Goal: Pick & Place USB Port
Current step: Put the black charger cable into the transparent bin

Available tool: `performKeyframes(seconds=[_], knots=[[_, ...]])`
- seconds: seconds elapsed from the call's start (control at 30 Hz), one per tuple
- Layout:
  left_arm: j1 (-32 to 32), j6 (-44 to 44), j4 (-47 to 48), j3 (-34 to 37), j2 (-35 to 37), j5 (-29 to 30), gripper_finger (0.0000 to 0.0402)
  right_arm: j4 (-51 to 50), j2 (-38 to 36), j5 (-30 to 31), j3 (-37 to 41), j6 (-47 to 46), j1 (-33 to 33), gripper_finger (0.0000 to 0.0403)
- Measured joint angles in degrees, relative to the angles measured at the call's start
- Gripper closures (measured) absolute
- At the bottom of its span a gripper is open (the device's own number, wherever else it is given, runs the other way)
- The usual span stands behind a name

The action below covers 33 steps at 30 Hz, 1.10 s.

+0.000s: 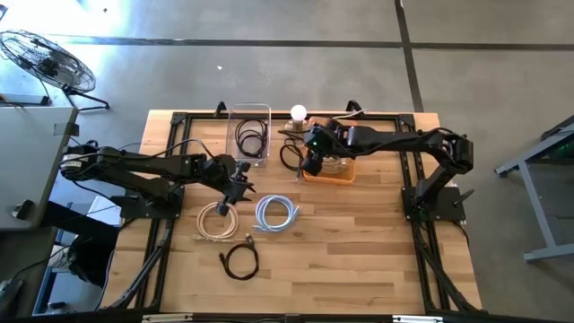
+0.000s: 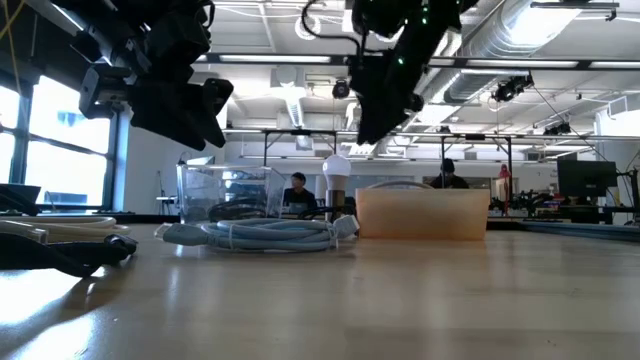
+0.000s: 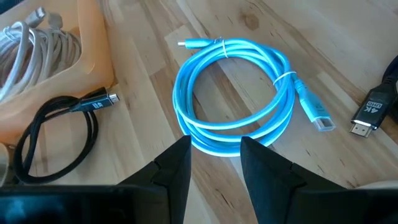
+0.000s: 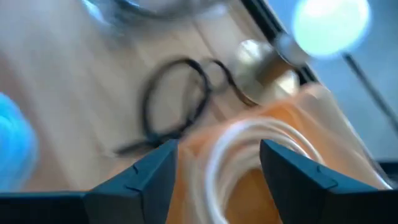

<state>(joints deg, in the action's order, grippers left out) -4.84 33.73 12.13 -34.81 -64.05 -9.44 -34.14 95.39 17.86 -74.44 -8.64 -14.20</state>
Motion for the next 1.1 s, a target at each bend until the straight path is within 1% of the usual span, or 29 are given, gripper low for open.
performKeyframes(seconds=[0.07,0.23,0.5,0.73,0.83,0.93,1.1], knots=[[0.0,0.5,-0.2,0.0,0.0,0.0,0.0266,0.1,0.0,-3.0,-1.5,0.2,0.4,0.0178],[0.0,0.6,-1.6,0.0,0.0,0.1,0.0266,4.8,0.2,-7.3,-2.3,4.7,1.5,0.0177],[0.0,0.9,-1.7,0.0,0.0,0.1,0.0266,8.0,2.3,-8.0,-2.3,5.1,1.9,0.0184],[0.0,2.3,-2.7,0.0,0.1,-0.1,0.0266,9.3,4.3,-9.9,-2.8,6.4,0.8,0.0194],[0.0,3.4,-3.2,0.0,0.1,-0.1,0.0266,8.8,6.3,-9.9,-5.8,7.6,0.5,0.0194],[0.0,3.6,-3.6,0.0,0.1,0.0,0.0266,6.7,9.4,-9.9,-11.3,9.0,0.3,0.0194],[0.0,4.6,-3.5,0.0,0.1,0.6,0.0266,-4.1,16.0,-9.0,-22.1,9.7,0.2,0.0194]])
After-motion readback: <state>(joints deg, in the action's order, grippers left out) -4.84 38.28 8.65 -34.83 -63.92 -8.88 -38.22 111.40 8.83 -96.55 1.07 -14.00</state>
